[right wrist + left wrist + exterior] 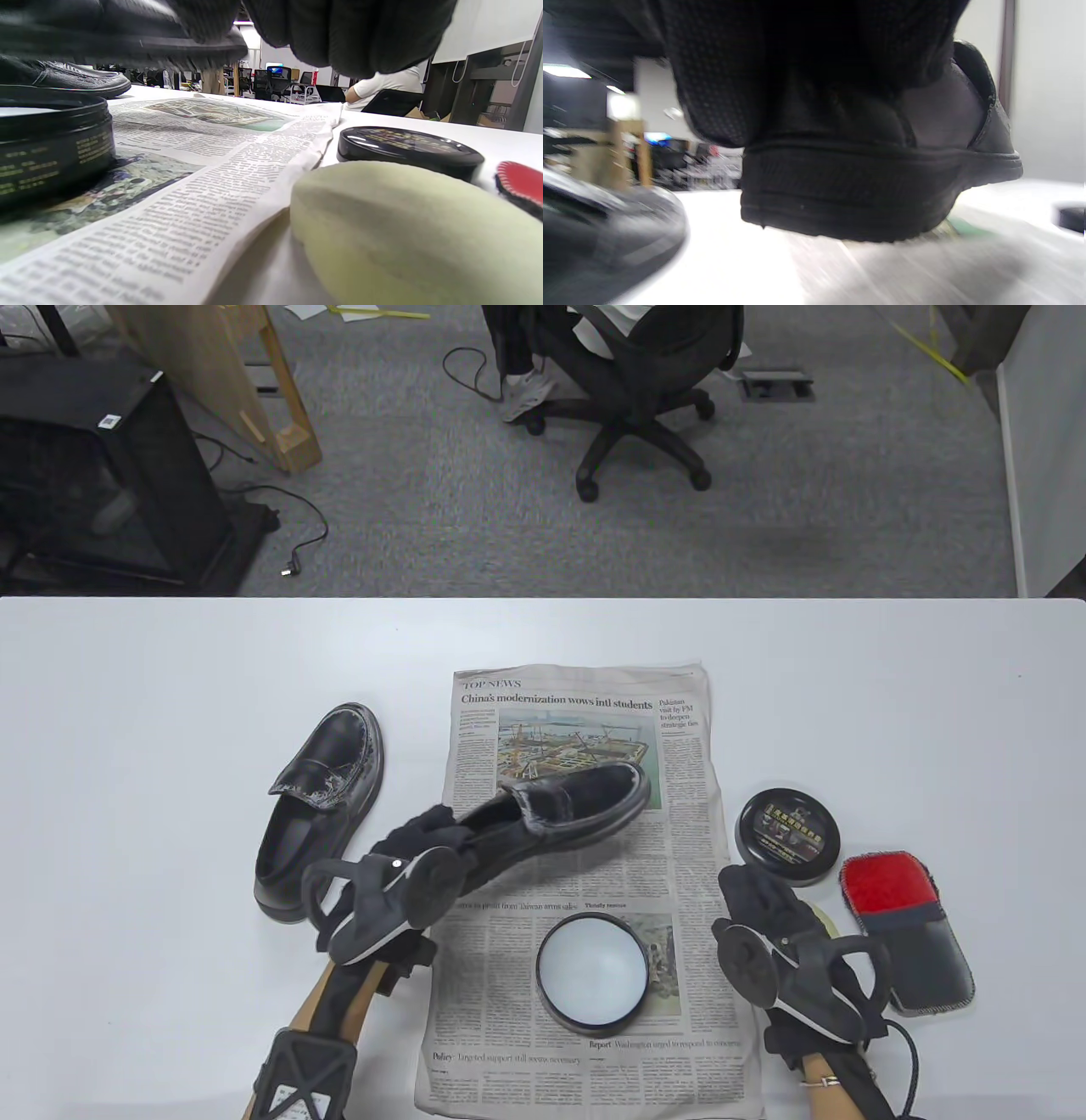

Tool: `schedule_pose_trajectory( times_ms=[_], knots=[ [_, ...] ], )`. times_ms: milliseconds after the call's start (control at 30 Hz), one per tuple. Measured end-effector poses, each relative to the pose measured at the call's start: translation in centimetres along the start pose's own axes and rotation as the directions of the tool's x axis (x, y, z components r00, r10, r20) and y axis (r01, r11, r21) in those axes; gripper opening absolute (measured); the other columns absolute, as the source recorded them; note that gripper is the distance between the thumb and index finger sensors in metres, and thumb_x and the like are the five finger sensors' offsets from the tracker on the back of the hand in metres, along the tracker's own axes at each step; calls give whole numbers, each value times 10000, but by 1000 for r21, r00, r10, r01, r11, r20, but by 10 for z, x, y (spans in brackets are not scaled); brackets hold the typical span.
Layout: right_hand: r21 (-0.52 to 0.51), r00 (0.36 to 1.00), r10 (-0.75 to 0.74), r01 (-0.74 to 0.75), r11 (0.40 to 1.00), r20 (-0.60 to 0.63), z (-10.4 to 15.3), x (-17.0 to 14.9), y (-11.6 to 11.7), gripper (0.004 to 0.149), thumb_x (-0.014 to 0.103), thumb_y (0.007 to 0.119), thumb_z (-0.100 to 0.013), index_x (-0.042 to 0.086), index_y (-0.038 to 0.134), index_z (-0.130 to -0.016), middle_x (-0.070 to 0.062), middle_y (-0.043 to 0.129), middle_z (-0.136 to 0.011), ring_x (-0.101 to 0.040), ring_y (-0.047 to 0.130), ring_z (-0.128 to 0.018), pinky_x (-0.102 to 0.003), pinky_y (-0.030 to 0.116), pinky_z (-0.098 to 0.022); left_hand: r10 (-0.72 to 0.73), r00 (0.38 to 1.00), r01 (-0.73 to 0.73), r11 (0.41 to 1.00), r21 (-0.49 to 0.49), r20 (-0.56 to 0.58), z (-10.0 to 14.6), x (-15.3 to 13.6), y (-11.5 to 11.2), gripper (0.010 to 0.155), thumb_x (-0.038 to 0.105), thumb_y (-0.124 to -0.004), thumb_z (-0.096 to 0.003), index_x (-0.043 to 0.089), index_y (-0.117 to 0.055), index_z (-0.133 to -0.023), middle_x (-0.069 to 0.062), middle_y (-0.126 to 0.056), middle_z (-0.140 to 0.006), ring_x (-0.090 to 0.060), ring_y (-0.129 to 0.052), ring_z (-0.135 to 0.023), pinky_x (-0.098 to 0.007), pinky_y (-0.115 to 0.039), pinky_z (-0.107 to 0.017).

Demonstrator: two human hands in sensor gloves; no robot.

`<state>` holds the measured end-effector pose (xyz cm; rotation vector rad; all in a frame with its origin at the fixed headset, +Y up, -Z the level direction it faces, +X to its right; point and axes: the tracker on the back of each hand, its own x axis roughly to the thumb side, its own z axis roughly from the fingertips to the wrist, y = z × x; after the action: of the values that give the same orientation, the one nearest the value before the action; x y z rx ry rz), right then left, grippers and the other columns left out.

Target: Dip and apply leather care cream with polishing sponge on shoes

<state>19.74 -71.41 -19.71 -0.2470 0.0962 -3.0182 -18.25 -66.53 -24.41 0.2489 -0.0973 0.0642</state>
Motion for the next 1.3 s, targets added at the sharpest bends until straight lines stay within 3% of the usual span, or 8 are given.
schedule_pose_trajectory(
  times_ms=[167,267,500,867,1000,1100,1167,1300],
  knots=[
    [22,1000,21,-22,1000,9,-2,4,4,615,483,591,-583,193,492,-1116,-99,629,-1123,-357,748,-983,-450,715,-679,29,960,16,987,160,-278,24,-70,33,390,459,-819,-498,297,-935,-834,-70,-938,-980,-300,-990,-789,-361,-958,-425],
    [26,1000,22,-22,999,6,-3,5,5,616,483,591,-583,190,492,-1116,-100,630,-1123,-359,746,-983,-451,715,-679,33,886,70,976,205,-462,36,-114,39,389,452,-822,-503,288,-933,-838,-76,-932,-984,-309,-982,-795,-369,-952,-431],
    [50,999,36,-36,998,9,-5,7,9,615,483,590,-584,189,493,-1116,-99,632,-1121,-358,751,-979,-448,718,-677,-43,701,134,988,71,-712,43,-183,0,393,446,-821,-514,275,-926,-852,-90,-920,-994,-323,-968,-805,-380,-944,-432],
    [76,999,38,-39,996,7,-6,5,12,618,484,589,-584,187,493,-1117,-102,634,-1121,-358,752,-979,-447,718,-676,-122,730,79,992,-94,-672,32,-176,-34,408,454,-823,-513,261,-922,-860,-117,-925,-987,-333,-979,-784,-373,-950,-418],
    [84,1000,27,-28,996,16,-6,6,13,619,485,589,-583,184,496,-1117,-103,635,-1120,-357,756,-976,-447,720,-674,-88,801,-49,976,-211,-593,29,-175,-43,440,465,-804,-522,229,-918,-875,-164,-890,-1011,-365,-956,-796,-384,-934,-454],
    [83,1000,29,-30,996,10,-7,5,12,619,486,588,-583,187,494,-1118,-105,635,-1121,-358,756,-977,-449,720,-675,-111,804,-18,977,-212,-584,29,-171,-40,458,471,-785,-537,229,-895,-910,-179,-874,-1034,-377,-944,-819,-398,-920,-494],
    [72,1000,13,-12,997,-12,-9,1,10,625,490,587,-584,187,490,-1122,-107,626,-1128,-368,745,-986,-462,714,-679,-99,808,-9,984,-180,-581,29,-167,-34,525,499,-749,-551,211,-831,-983,-193,-818,-1082,-404,-876,-887,-490,-833,-576],
    [43,994,-61,65,997,-93,-22,-13,4,676,518,574,-588,177,439,-1156,-177,524,-1179,-450,647,-1032,-546,657,-702,-10,880,41,998,56,-475,29,-132,0,680,542,-707,-556,159,-663,-1117,-245,-649,-1180,-474,-704,-1000,-592,-697,-674]
  ],
)
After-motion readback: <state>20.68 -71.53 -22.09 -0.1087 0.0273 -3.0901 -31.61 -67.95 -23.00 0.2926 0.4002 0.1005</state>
